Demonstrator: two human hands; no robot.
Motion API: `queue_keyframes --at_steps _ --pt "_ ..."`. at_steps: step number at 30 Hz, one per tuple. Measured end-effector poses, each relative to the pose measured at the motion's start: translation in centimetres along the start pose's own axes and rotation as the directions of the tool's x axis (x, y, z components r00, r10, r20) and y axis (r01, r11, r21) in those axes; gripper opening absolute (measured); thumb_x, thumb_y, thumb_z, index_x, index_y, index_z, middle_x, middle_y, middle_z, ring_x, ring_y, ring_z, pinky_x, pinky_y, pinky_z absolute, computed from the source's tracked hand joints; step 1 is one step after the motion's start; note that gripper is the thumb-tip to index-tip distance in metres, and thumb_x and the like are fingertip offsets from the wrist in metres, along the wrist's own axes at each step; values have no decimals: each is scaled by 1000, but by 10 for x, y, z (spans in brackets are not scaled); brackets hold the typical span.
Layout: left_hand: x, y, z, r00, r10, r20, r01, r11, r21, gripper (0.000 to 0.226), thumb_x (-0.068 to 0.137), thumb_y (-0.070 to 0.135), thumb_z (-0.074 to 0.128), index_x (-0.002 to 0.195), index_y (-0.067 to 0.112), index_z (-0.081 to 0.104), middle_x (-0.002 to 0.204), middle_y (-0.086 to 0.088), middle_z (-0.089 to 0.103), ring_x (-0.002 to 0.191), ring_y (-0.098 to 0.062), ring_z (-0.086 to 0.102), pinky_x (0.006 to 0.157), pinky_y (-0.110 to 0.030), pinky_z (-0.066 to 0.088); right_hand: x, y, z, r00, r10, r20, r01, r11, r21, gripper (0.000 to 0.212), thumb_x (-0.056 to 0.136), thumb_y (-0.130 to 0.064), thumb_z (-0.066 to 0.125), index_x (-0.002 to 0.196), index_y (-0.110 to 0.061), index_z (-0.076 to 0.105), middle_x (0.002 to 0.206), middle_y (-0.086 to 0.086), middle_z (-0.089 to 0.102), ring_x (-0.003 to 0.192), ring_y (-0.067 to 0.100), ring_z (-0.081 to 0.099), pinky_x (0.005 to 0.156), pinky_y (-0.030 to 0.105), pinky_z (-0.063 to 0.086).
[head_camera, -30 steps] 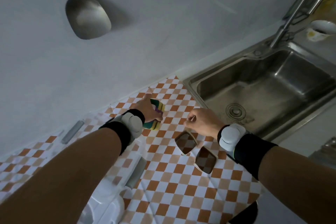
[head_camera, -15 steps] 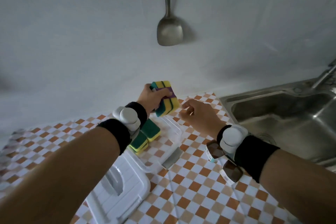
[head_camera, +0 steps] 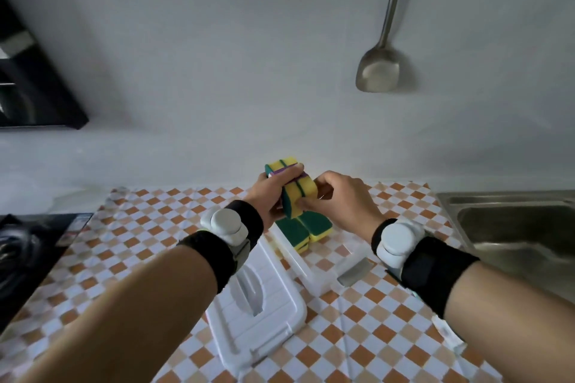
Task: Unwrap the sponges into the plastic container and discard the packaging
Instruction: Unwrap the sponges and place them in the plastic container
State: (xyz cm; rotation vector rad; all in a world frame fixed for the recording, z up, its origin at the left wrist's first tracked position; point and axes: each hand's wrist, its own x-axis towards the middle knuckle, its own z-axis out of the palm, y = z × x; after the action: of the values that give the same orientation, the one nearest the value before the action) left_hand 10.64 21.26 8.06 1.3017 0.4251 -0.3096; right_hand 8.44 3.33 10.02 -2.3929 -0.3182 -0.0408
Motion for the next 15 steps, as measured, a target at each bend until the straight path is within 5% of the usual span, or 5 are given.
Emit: queue_keyframes --at_steps 6,15 --pt "7 1 -23 998 -20 52 23 998 -50 62 85 40 84 134 6 68 126 -20 75 93 -30 78 75 -41 64 14 -8 4 1000 -16 -2 15 996 -87 48 70 -66 74 100 -29 67 86 -14 72 79 5 67 71 29 57" --pt "21 -2 -2 991 49 -127 -55 998 -42 52 77 40 90 117 16 69 111 -16 79 99 -33 79 83 -56 65 21 -8 28 985 -38 -168 5 981 -193 21 77 -36 62 75 -16 53 62 -1 61 61 26 58 53 36 49"
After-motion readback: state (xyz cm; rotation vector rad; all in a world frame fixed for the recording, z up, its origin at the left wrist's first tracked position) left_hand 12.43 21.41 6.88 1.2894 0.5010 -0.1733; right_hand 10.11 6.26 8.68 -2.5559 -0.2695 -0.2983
